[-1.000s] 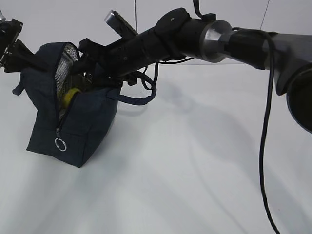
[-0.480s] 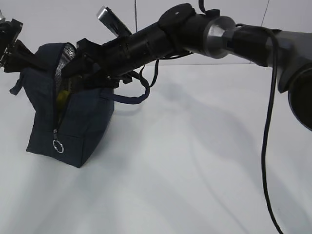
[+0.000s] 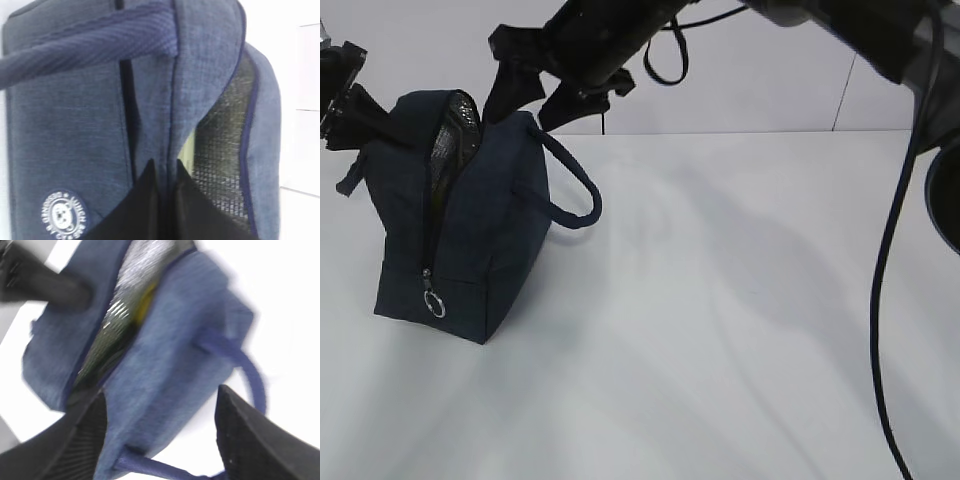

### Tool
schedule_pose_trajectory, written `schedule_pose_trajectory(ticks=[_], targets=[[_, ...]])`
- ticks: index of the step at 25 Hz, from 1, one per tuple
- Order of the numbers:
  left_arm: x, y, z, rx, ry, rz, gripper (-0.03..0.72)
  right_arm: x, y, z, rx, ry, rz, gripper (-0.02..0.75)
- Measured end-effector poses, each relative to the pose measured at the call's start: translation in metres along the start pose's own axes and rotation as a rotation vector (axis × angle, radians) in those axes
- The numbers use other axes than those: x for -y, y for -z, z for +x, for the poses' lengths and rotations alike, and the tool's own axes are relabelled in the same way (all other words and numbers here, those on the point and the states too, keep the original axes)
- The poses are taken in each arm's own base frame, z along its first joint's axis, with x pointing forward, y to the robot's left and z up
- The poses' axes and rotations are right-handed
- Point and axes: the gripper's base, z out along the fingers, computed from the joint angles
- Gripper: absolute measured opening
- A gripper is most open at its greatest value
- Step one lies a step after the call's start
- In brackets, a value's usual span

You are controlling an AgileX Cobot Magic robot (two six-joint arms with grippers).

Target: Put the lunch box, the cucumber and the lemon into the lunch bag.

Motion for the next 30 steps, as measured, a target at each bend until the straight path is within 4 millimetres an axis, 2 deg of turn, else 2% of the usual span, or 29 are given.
schedule_pose_trajectory(ticks=[3, 7, 19, 25, 30], targets=[[-0.001, 0.0, 0.0, -0.005, -0.005, -0.012, -0.015, -0.001, 0.018, -0.008, 0.043, -0.036, 0.135, 0.507], [-0.003, 0.0, 0.001, -0.012, -0.011, -0.028, -0.015, -0.004, 0.018, -0.008, 0.046, -0.103, 0.195, 0.507], [0.01, -0.015, 0.005, -0.046, -0.044, -0.026, -0.015, 0.006, -0.007, -0.001, -0.003, -0.212, 0.188, 0.507], [0.013, -0.019, 0.006, -0.053, -0.052, -0.027, -0.015, 0.021, -0.033, 0.008, -0.054, -0.256, 0.166, 0.507], [0.014, -0.02, 0.007, -0.057, -0.055, -0.026, -0.015, 0.025, -0.04, 0.01, -0.068, -0.268, 0.159, 0.507]])
